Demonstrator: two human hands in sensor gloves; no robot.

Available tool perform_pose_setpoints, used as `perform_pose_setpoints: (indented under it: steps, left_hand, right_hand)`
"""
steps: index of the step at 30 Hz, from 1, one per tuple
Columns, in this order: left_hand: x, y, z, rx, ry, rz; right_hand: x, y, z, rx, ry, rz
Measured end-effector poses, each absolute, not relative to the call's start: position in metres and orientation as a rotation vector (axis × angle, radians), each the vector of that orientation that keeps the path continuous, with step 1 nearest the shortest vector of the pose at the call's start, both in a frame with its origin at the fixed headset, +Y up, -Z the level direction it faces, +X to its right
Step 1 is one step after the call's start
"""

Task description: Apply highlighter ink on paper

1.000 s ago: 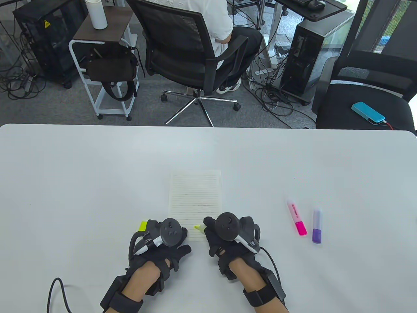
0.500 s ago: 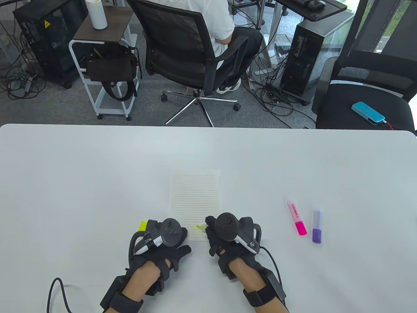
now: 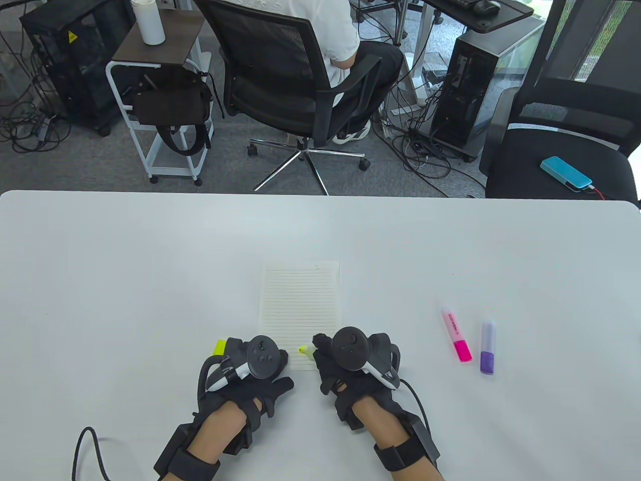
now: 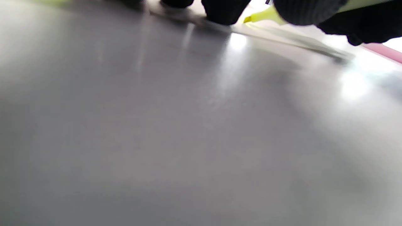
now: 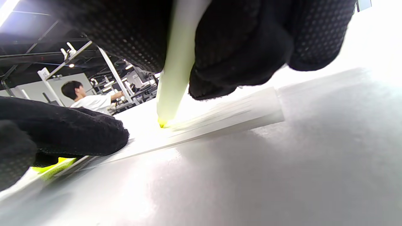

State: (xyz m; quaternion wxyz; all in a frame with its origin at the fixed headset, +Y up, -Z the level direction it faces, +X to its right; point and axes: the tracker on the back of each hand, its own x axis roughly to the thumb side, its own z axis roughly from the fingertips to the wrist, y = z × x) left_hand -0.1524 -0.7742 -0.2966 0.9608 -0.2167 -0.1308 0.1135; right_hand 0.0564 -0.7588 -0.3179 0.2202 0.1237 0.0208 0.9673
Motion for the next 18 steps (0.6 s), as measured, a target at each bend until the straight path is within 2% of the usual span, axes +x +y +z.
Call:
perform_pose_setpoints:
  steps: [18]
  left_hand:
    - [-0.1522,-0.7743,-0.297,-0.439,-0.265,0.231]
  right_hand:
    - [0.0566,-0.7566,-0.319,0.368,0.069,2.665]
